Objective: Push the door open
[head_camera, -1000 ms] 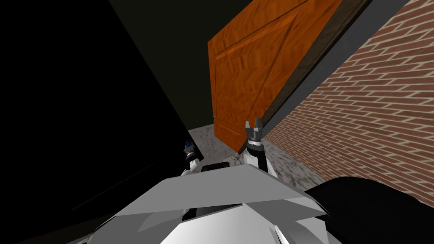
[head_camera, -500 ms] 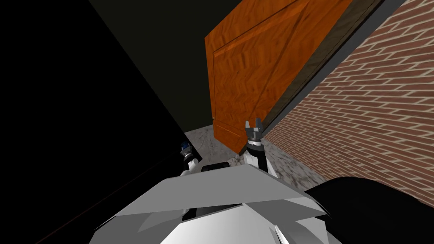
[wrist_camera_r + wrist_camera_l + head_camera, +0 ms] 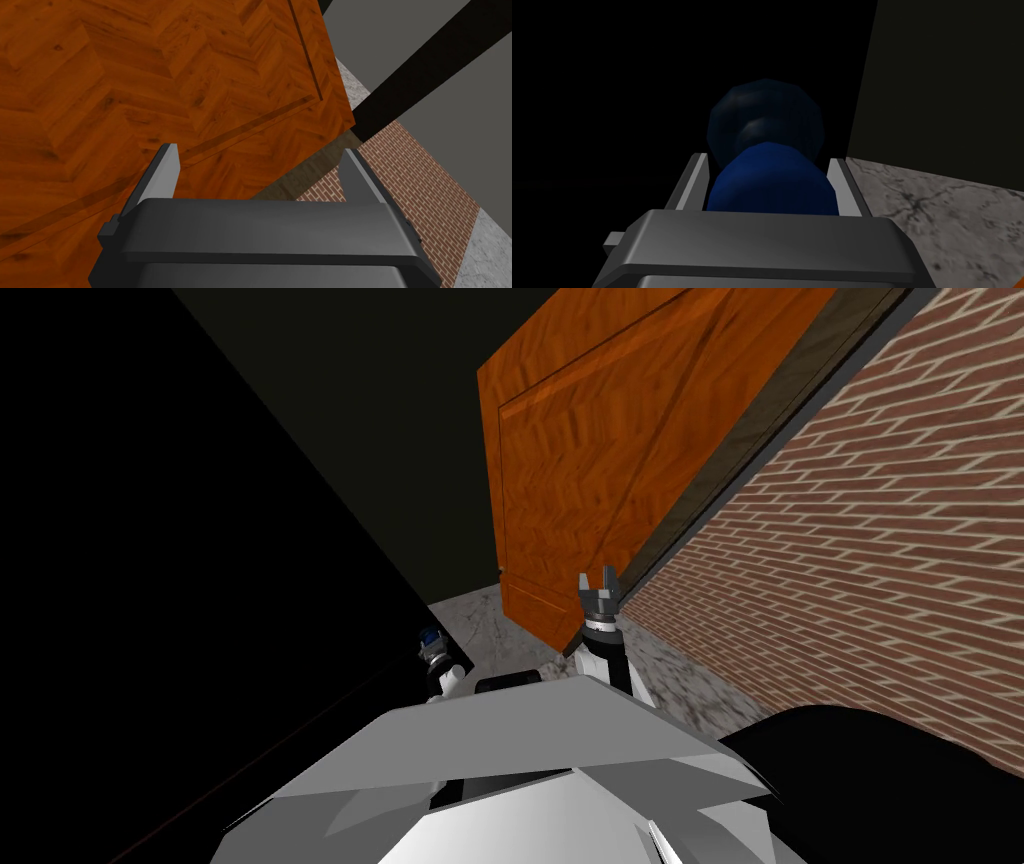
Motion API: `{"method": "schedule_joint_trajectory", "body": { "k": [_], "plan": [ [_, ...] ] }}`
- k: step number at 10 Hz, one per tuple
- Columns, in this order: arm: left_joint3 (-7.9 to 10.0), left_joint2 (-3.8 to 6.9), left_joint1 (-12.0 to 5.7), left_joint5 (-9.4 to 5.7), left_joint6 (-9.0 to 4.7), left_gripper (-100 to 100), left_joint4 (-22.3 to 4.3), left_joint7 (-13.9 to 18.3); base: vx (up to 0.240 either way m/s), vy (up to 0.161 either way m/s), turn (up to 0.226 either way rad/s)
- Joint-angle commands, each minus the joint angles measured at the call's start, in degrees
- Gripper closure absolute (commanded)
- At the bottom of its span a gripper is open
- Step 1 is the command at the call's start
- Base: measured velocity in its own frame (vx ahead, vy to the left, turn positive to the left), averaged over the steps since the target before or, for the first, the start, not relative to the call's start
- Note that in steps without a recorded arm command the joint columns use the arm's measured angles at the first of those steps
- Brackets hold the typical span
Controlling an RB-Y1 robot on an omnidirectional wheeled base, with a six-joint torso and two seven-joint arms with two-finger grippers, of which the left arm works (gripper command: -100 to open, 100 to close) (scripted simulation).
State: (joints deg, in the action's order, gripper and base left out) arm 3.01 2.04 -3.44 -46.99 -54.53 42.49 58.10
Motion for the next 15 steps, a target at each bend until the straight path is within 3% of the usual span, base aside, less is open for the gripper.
{"method": "schedule_joint_trajectory", "body": {
  "k": [1,4,6,8,15],
  "plan": [
    [1.91,0.74,0.92,-1.22,-0.97,100,1.16,-0.56,0.119,0.02,-0.094],
    [2.53,0.66,1.3,-1.72,-1.11,100,1.63,-0.89,0.074,0.028,-0.024],
    [4.33,0.37,2.39,-3.16,-1.52,100,3.02,-1.86,0.093,0.031,-0.09],
    [4.33,0.37,2.39,-3.16,-1.52,100,3.02,-1.86,0.054,0.018,-0.007],
    [9.93,-1.57,5.78,-7.66,-2.79,100,7.33,-4.86,0.136,0.043,-0.068]
  ]
}}
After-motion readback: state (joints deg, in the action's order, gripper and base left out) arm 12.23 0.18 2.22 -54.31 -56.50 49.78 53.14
